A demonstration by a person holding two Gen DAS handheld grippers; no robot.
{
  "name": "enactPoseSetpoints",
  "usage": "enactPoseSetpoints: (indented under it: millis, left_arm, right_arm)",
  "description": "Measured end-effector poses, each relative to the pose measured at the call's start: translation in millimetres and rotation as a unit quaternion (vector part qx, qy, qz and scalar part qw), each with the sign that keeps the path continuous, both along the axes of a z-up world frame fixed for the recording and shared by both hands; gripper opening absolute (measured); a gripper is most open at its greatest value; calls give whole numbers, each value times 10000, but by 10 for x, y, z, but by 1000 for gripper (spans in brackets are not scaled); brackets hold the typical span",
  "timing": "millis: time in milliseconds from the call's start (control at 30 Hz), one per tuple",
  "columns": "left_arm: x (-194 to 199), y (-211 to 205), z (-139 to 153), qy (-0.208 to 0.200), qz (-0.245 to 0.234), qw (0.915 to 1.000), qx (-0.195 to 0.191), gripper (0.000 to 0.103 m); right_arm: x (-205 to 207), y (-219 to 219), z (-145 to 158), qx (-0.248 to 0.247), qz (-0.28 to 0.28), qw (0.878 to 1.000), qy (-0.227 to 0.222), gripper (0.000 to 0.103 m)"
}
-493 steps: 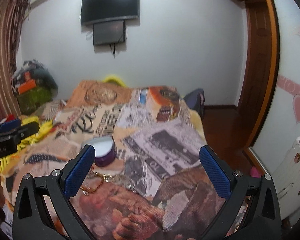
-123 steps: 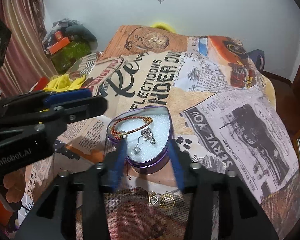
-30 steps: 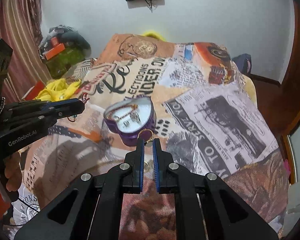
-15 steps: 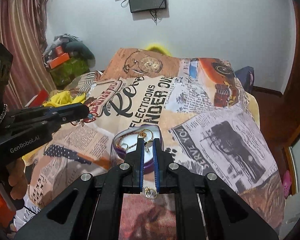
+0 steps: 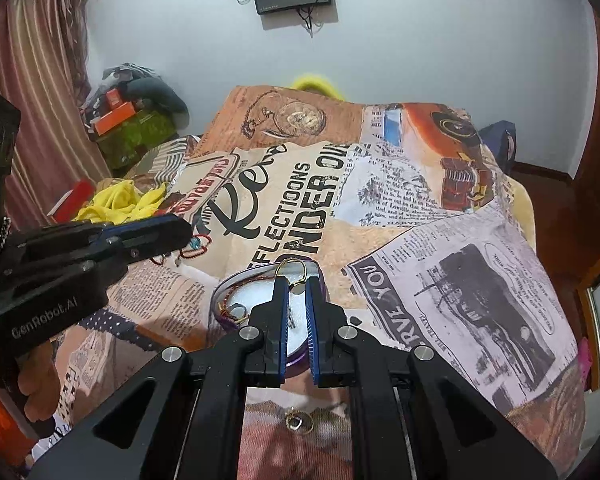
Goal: Organize jewelry
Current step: 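Carry the beaded bracelet with the left tool toward the tin while the right tool carries the hoop there, then lower both tools into the tin and open them to release the items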
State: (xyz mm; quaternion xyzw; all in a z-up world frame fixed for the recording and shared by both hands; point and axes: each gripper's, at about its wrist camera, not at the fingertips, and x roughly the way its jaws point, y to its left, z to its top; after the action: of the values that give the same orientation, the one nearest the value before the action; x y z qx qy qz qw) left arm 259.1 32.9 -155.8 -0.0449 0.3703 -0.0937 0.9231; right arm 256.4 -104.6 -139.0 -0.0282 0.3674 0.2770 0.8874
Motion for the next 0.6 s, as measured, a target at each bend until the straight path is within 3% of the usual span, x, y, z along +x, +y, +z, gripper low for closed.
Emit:
enactPoseSetpoints:
  millis: [333, 600]
  left_arm:
    - [256, 1, -323, 582, -189, 9977, -277, 6]
    - [338, -5, -451, 755, -196, 9965, -288, 6]
  right_arm:
    - [153, 104, -147, -275, 109, 9995, 146, 7]
    - [246, 211, -263, -425, 279, 9981, 342, 7]
